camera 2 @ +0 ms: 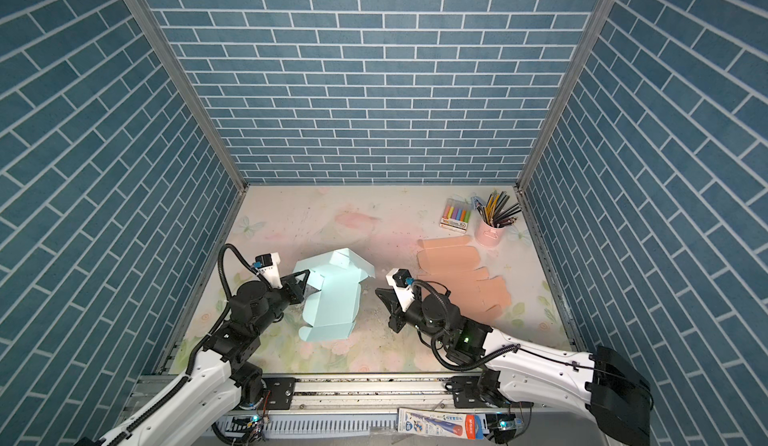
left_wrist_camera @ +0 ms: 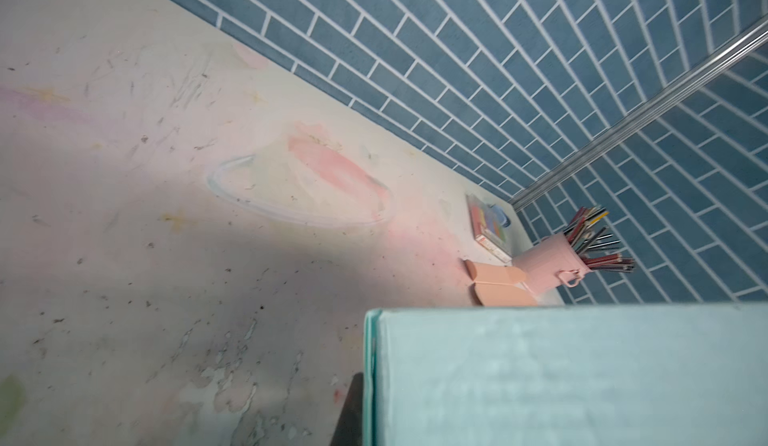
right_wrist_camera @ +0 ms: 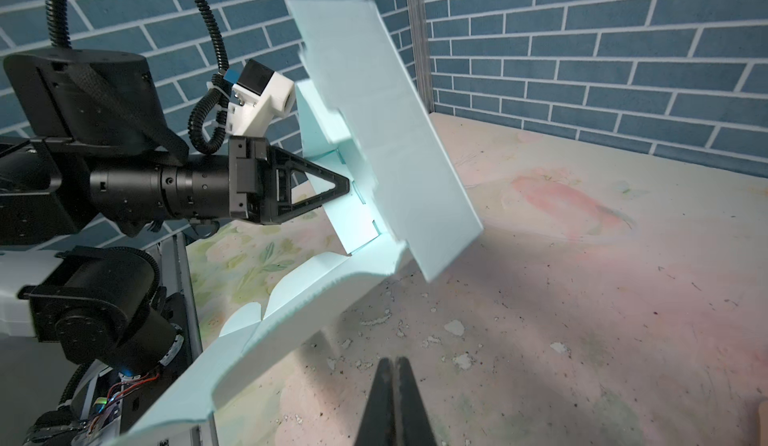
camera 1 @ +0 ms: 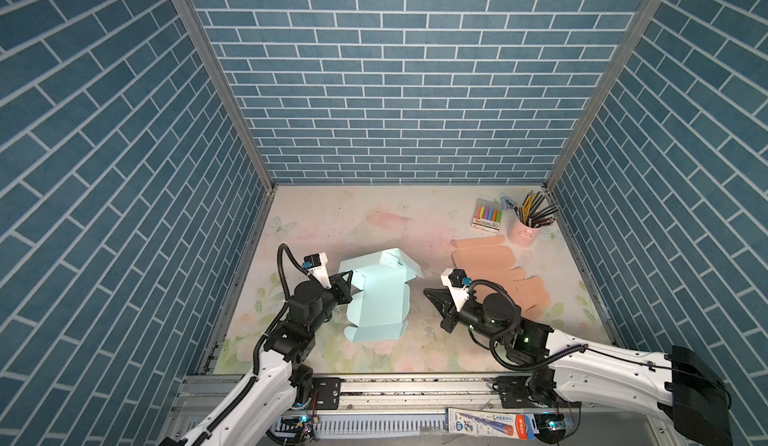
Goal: Fold the paper box
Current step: 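Lift the lid flap upward with the right gripper while the left holds the wall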
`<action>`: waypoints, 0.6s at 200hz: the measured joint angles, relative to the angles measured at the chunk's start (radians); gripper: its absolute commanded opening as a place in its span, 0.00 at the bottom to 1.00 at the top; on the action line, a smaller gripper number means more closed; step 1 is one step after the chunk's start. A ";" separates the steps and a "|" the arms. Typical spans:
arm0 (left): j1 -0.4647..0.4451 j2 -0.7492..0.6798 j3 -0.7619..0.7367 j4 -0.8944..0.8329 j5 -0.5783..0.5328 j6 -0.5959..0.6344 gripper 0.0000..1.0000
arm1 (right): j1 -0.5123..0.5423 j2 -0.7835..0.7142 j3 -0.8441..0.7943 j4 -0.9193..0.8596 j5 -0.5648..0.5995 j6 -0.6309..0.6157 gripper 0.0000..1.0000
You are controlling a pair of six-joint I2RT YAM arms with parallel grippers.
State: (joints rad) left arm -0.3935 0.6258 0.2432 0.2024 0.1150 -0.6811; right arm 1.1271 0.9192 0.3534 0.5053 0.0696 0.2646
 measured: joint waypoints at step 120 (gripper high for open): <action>0.004 -0.049 0.023 -0.011 0.104 -0.045 0.00 | -0.003 0.146 0.063 0.270 -0.047 0.001 0.00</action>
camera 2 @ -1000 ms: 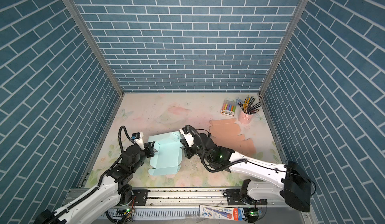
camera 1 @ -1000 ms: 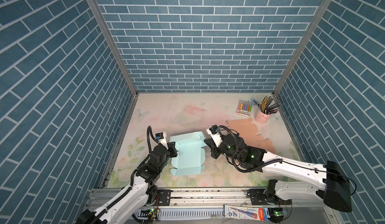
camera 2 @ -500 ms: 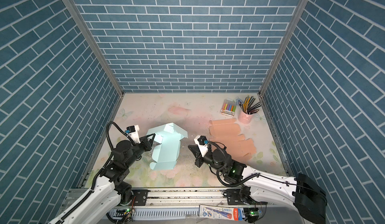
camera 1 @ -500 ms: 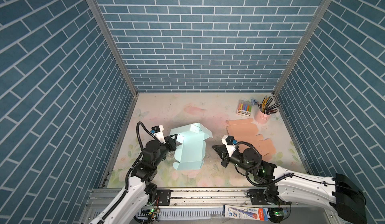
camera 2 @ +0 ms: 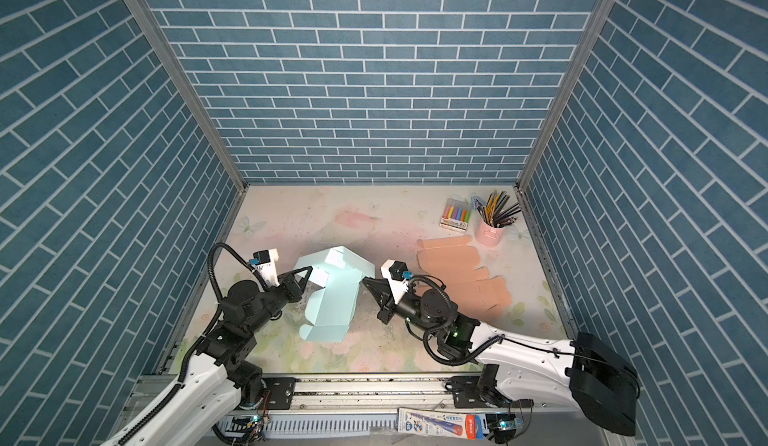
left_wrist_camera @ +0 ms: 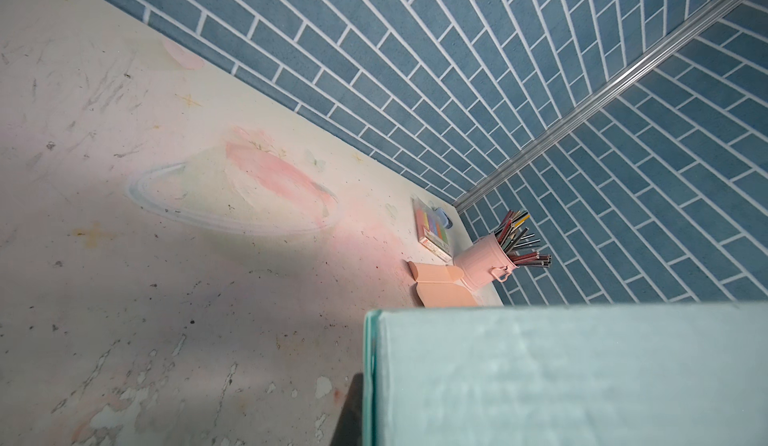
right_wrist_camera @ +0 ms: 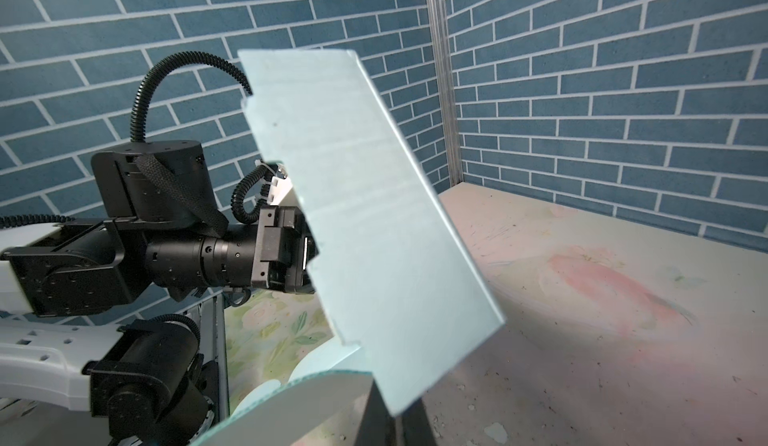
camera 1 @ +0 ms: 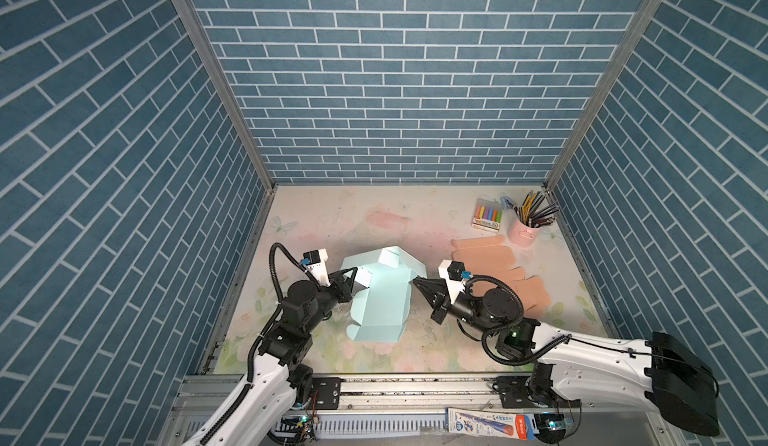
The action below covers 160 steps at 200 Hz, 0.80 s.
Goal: Fold the paper box
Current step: 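Lift the lid flap upward with the right gripper while the left holds the wall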
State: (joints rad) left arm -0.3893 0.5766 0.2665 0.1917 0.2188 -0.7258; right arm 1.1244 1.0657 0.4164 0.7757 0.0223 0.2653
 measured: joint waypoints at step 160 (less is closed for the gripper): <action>0.039 0.008 -0.023 -0.017 0.024 0.035 0.00 | -0.002 0.000 0.050 -0.185 -0.065 0.017 0.24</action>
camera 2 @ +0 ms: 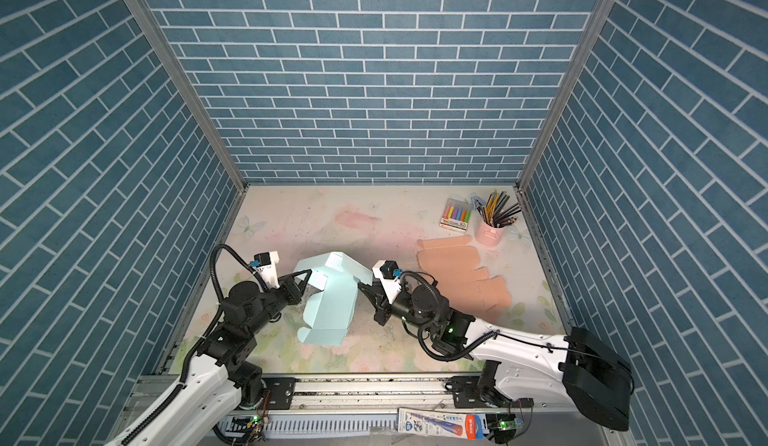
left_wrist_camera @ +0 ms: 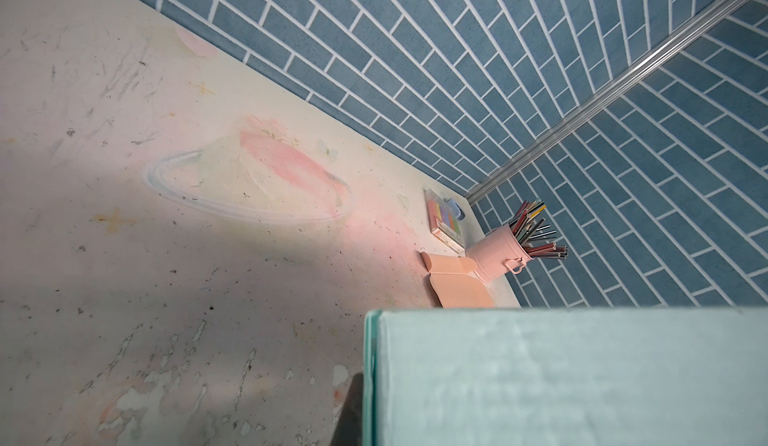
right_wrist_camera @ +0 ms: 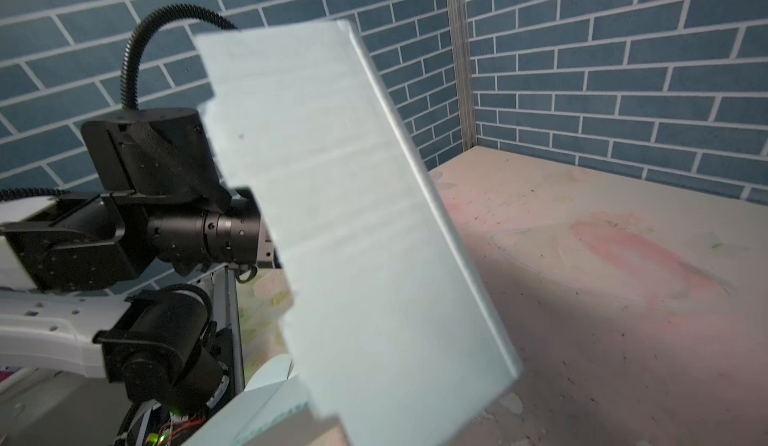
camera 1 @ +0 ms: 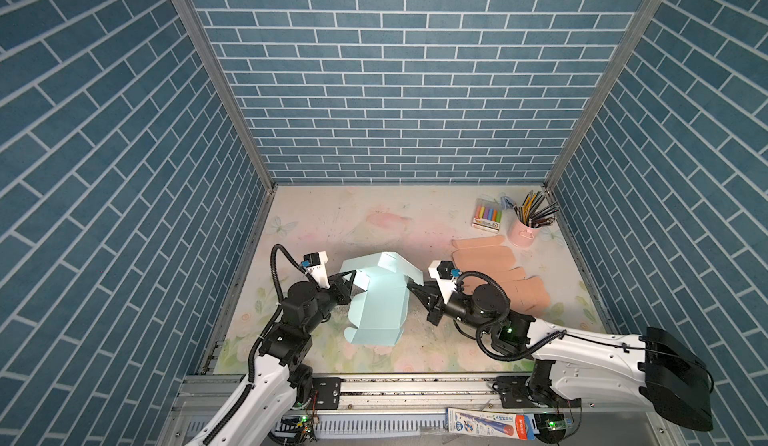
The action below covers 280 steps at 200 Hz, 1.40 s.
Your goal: Fold the paper box
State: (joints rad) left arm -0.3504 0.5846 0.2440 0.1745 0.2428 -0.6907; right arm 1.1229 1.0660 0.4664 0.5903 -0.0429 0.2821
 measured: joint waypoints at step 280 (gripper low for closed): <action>-0.002 0.169 0.000 0.019 0.168 0.098 0.02 | -0.225 0.013 0.236 -0.456 -0.368 -0.090 0.29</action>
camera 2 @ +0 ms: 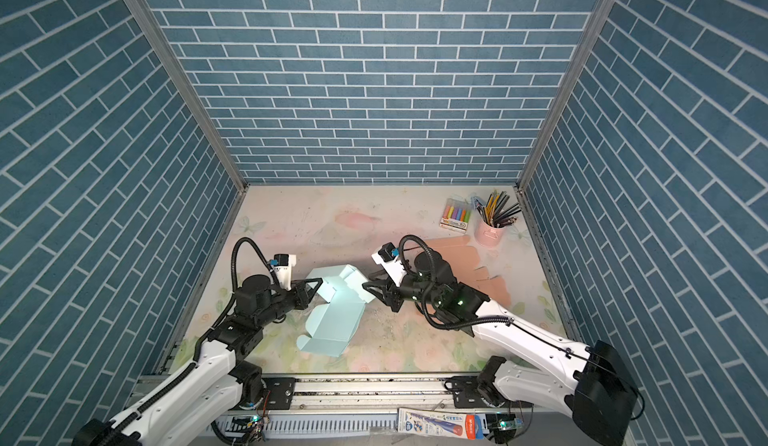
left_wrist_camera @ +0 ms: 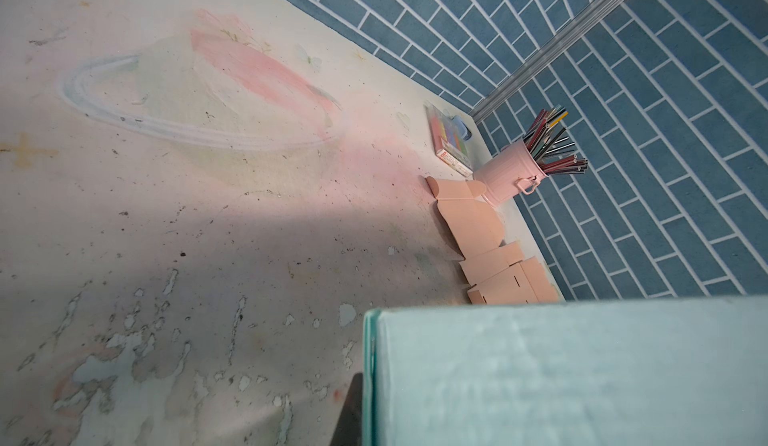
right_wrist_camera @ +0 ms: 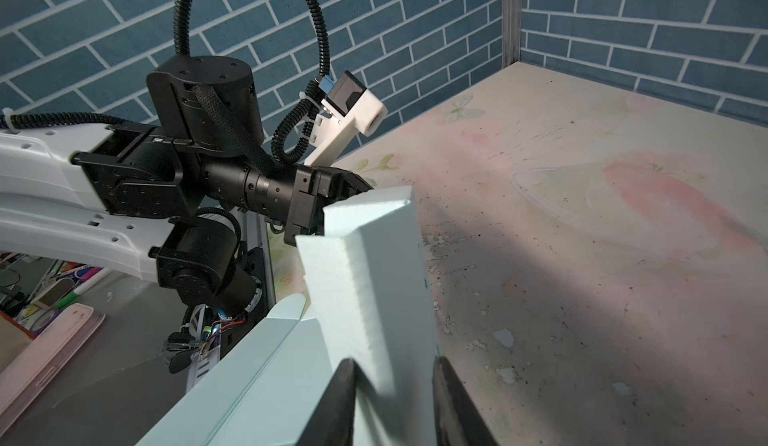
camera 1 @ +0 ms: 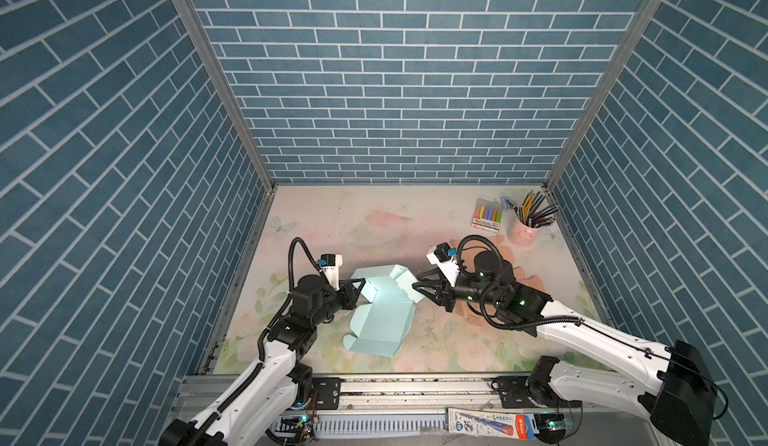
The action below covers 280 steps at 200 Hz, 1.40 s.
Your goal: Fold the paper box
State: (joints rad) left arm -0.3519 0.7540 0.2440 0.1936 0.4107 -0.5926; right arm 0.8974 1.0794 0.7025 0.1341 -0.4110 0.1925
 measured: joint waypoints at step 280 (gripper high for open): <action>-0.003 -0.013 -0.066 -0.072 -0.278 -0.002 0.01 | 0.335 0.520 0.430 -0.300 0.744 0.133 0.33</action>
State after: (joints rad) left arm -0.3550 0.7410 0.1780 0.1215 0.1329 -0.5949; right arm 1.2320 1.5993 1.1324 -0.1658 0.3332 0.3252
